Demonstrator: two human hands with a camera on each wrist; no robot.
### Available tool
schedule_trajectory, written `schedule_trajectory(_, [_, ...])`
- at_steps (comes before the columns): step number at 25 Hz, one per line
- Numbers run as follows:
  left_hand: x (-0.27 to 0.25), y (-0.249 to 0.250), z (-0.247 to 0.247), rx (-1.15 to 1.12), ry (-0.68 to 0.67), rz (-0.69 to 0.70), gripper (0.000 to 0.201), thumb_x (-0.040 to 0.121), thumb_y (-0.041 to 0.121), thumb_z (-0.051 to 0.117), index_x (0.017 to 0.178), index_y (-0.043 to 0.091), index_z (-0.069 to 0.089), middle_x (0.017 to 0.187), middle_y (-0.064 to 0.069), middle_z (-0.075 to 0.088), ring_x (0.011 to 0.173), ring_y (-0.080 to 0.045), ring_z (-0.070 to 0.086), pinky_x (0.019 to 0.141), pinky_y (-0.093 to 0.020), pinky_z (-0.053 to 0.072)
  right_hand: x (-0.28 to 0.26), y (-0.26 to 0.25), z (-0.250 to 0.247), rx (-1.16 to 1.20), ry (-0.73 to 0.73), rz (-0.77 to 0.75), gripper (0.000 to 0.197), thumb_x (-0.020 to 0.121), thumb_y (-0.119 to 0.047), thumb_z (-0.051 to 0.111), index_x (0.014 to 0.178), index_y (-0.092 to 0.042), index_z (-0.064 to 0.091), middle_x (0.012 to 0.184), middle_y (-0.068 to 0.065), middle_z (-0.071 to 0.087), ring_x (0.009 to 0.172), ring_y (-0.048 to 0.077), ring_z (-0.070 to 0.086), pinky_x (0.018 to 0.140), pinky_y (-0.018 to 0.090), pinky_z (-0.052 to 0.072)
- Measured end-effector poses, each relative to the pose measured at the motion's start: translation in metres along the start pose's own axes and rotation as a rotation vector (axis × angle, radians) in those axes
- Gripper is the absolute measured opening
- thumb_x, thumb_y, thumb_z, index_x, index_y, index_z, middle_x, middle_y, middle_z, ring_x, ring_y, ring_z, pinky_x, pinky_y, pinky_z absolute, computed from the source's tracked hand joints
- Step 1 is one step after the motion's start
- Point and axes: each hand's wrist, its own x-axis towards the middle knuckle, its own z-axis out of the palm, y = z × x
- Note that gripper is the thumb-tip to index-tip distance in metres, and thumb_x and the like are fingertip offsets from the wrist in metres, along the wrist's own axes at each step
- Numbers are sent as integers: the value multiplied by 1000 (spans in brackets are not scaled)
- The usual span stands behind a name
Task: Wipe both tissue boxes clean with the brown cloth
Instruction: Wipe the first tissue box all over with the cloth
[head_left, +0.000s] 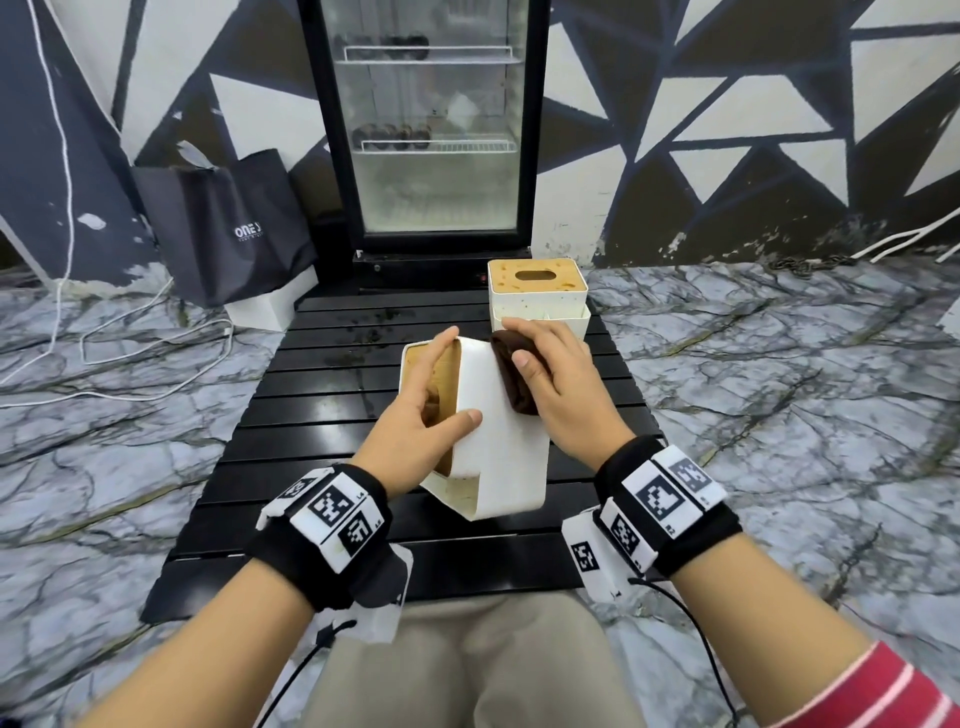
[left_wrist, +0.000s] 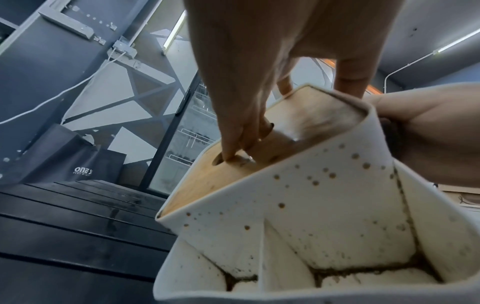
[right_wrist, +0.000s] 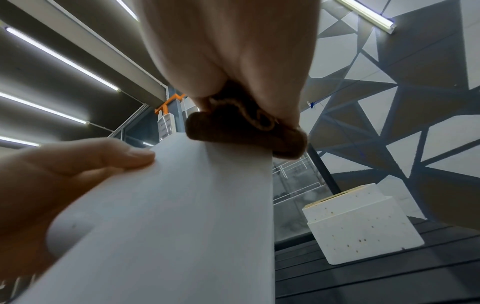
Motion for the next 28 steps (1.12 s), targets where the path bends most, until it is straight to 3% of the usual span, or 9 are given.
schedule_trajectory(4, [-3, -8, 1, 151, -35, 35, 77, 74, 19, 66, 130, 59, 30, 97, -10, 54, 91, -34, 54, 86, -40, 52, -6, 4, 2, 26, -19, 93, 34, 97, -17, 40, 129, -19, 47, 126, 4, 49, 120, 22, 40, 104, 29, 27])
schedule_trajectory(7, [-4, -12, 6, 175, -21, 72, 78, 77, 14, 68, 133, 51, 30, 97, 23, 48, 91, -5, 52, 96, -24, 41, -12, -4, 14, 13, 7, 49, 35, 97, -22, 36, 130, -20, 45, 126, 3, 48, 119, 20, 38, 101, 25, 25])
schedule_trajectory(9, [-3, -12, 5, 176, -15, 75, 79, 80, 3, 68, 132, 48, 30, 93, 27, 46, 87, 10, 49, 98, -19, 36, -11, -9, 19, 29, 10, 9, 37, 95, -24, 34, 130, -20, 45, 126, 2, 48, 118, 17, 37, 102, 26, 26])
schedule_trajectory(13, [-3, -15, 3, 233, -42, 64, 76, 80, 4, 67, 133, 47, 33, 93, 36, 47, 95, 15, 48, 97, -7, 33, -13, 7, 19, 70, 13, 80, 34, 96, -23, 35, 128, -19, 47, 125, 3, 50, 119, 21, 42, 105, 36, 31])
schedule_trajectory(16, [-5, -16, 5, 270, -68, 39, 75, 81, 3, 65, 135, 45, 34, 89, 50, 44, 100, 11, 51, 95, -14, 40, -20, 9, 24, 111, 33, 122, 34, 95, -24, 36, 126, -18, 48, 125, 4, 50, 118, 23, 43, 105, 40, 32])
schedule_trajectory(19, [-7, -21, 5, 243, -51, 45, 77, 79, 0, 66, 133, 44, 34, 103, 43, 44, 100, 18, 45, 97, 1, 27, -25, 3, 29, 91, 15, 79, 40, 91, -29, 32, 127, -21, 48, 126, 0, 49, 118, 17, 39, 102, 28, 27])
schedule_trajectory(23, [-9, -20, 7, 245, -50, 27, 76, 78, -2, 67, 131, 43, 35, 100, 39, 45, 97, 19, 43, 96, 2, 26, -27, 9, 28, 101, 22, 82, 40, 91, -31, 33, 128, -22, 47, 126, -1, 49, 119, 16, 39, 100, 25, 28])
schedule_trajectory(26, [-9, -18, 6, 145, -52, -37, 81, 79, 0, 66, 135, 46, 30, 113, 15, 53, 106, 7, 49, 103, -6, 29, -29, 8, 30, 89, 20, 69, 40, 92, -30, 33, 128, -22, 47, 126, -2, 49, 117, 14, 38, 97, 19, 26])
schedule_trajectory(28, [-8, -14, 8, 2, 9, -115, 81, 78, 22, 70, 139, 47, 23, 119, -4, 57, 112, -12, 55, 105, -21, 38, -32, 6, 32, 69, 9, 37, 39, 92, -29, 34, 128, -21, 48, 126, -2, 49, 115, 12, 37, 95, 12, 24])
